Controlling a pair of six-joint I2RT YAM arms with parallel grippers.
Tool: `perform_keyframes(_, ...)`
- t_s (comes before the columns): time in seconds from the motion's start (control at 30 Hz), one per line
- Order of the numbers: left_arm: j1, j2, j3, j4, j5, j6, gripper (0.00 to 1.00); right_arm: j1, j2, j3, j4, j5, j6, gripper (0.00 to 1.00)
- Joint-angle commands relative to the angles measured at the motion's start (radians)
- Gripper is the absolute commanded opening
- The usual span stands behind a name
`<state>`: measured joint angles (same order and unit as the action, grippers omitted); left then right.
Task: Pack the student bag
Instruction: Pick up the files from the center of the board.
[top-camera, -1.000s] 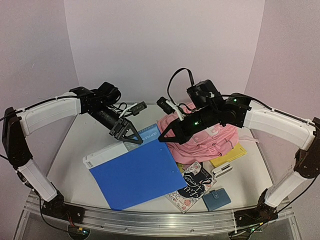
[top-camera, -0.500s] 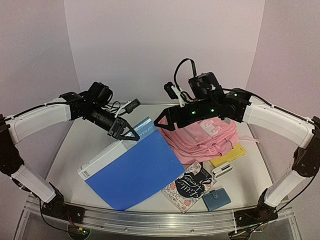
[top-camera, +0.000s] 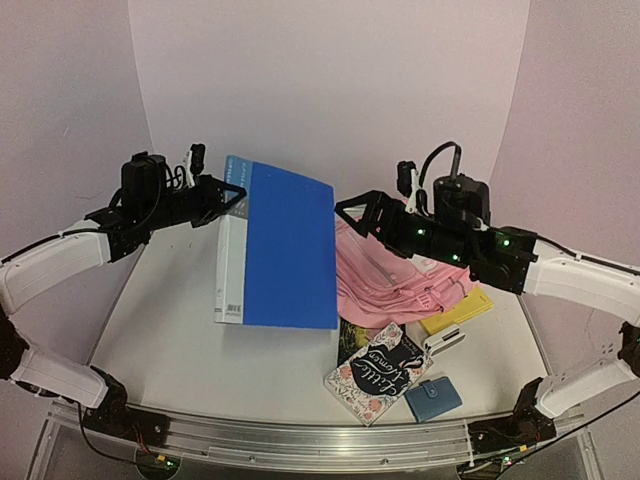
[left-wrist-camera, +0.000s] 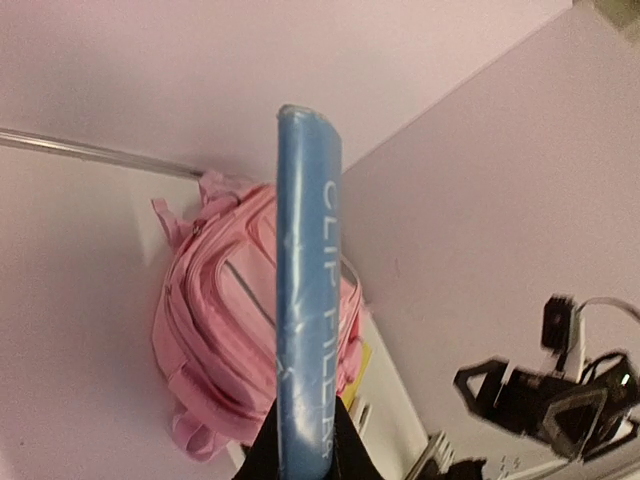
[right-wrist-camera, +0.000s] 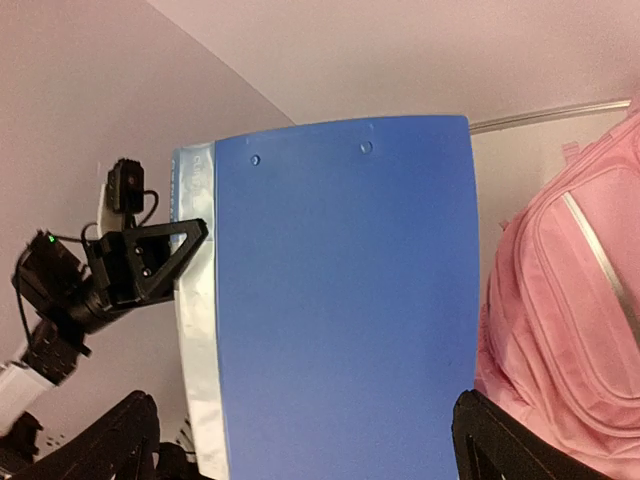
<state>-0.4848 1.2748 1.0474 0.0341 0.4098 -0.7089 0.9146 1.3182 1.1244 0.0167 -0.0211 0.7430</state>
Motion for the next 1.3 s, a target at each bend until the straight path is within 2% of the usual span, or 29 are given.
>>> perform_keyframes(0.0, -0.001, -0.079, -0.077, 0.42, -0.201, -0.264, 0.0, 0.024, -0.014, -0.111, 0.324, 0.01, 0.226, 0.98)
perform_keyframes(0.23, -0.001, -0.108, -0.125, 0.542, -0.303, -0.327, 0.0, 0.132, 0.05, -0.158, 0.421, 0.113, 0.35, 0.98)
perform_keyframes(0.47, -0.001, -0.124, -0.158, 0.628, -0.346, -0.363, 0.0, 0.167, 0.158, -0.207, 0.576, 0.097, 0.498, 0.98)
perform_keyframes(0.77, -0.002, -0.139, -0.193, 0.656, -0.331, -0.429, 0.0, 0.167, 0.312, -0.156, 0.755, 0.096, 0.503, 0.9)
perform_keyframes(1.03, -0.003, -0.163, -0.257, 0.668, -0.343, -0.499, 0.0, 0.165, 0.377, -0.152, 0.991, 0.143, 0.484, 0.63)
perform_keyframes(1.1, -0.002, -0.161, -0.263, 0.661, -0.332, -0.512, 0.0, 0.164, 0.389, -0.148, 1.034, 0.143, 0.481, 0.52)
perform_keyframes(1.2, -0.003, -0.16, -0.258, 0.607, -0.308, -0.524, 0.02, 0.165, 0.392, -0.16, 1.082, 0.159, 0.481, 0.29)
perform_keyframes(1.23, -0.003, -0.163, -0.253, 0.574, -0.298, -0.522, 0.05, 0.165, 0.388, -0.167, 1.09, 0.169, 0.479, 0.22)
perform_keyframes(1.27, -0.002, -0.164, -0.244, 0.528, -0.289, -0.52, 0.13, 0.165, 0.382, -0.175, 1.092, 0.181, 0.475, 0.16)
